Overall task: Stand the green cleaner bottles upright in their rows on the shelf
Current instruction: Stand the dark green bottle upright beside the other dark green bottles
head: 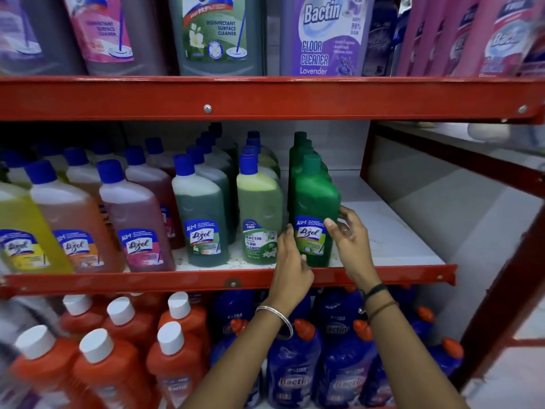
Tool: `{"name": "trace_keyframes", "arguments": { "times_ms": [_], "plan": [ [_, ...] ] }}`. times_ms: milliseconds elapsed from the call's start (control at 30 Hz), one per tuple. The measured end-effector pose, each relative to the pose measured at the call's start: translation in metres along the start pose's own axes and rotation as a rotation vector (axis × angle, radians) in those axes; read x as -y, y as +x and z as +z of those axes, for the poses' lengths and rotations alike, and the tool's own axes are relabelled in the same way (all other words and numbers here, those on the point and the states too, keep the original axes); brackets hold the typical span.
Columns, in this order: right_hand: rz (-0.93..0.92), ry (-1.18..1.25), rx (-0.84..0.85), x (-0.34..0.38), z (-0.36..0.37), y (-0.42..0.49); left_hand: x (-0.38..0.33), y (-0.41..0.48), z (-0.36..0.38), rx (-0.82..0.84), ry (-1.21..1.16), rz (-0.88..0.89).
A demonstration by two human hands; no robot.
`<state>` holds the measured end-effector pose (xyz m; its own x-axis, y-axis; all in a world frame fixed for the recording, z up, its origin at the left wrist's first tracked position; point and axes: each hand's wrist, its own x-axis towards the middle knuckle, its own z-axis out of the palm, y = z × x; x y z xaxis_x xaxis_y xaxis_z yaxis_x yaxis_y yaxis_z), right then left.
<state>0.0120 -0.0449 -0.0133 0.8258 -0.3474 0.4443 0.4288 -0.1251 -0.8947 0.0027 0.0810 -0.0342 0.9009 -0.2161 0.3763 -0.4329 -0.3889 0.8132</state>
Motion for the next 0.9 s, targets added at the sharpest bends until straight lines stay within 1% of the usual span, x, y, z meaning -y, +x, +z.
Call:
{"name": "trace_keyframes", "arguments": {
  "times_ms": [167, 267, 433, 633, 733, 767, 800, 833, 867, 900],
  "plan": [
    [0.067, 0.075, 0.044, -0.008, -0.007, 0.010, -0.002, 0.004, -0.002, 0.029, -0.020, -0.021],
    [0.093, 0.021, 0.053, -0.012, -0.010, 0.006, -0.004, 0.004, -0.003, 0.070, 0.020, -0.007],
    [0.113, -0.107, 0.124, -0.015, -0.007, -0.002, -0.009, 0.004, -0.007, 0.111, 0.109, 0.002],
    [0.121, -0.096, 0.115, -0.016, -0.014, -0.011, -0.009, -0.014, -0.008, 0.141, 0.127, 0.053],
    [0.158, -0.118, 0.093, -0.015, -0.015, -0.016, -0.008, -0.021, -0.009, 0.152, 0.122, 0.066],
    [0.167, -0.135, 0.064, -0.014, -0.013, -0.019, -0.007, -0.023, -0.010, 0.158, 0.116, 0.071],
    [0.158, -0.162, 0.000, -0.014, -0.011, -0.022, -0.007, -0.025, -0.012, 0.145, 0.100, 0.076],
    [0.128, -0.182, -0.101, -0.013, -0.008, -0.028, -0.006, -0.026, -0.014, 0.086, 0.069, 0.081],
    [0.064, -0.181, -0.219, -0.012, -0.004, -0.038, -0.004, -0.028, -0.018, -0.019, 0.031, 0.087],
    [-0.037, -0.163, -0.313, -0.008, 0.000, -0.048, -0.002, -0.030, -0.023, -0.149, -0.005, 0.092]
  ]
}}
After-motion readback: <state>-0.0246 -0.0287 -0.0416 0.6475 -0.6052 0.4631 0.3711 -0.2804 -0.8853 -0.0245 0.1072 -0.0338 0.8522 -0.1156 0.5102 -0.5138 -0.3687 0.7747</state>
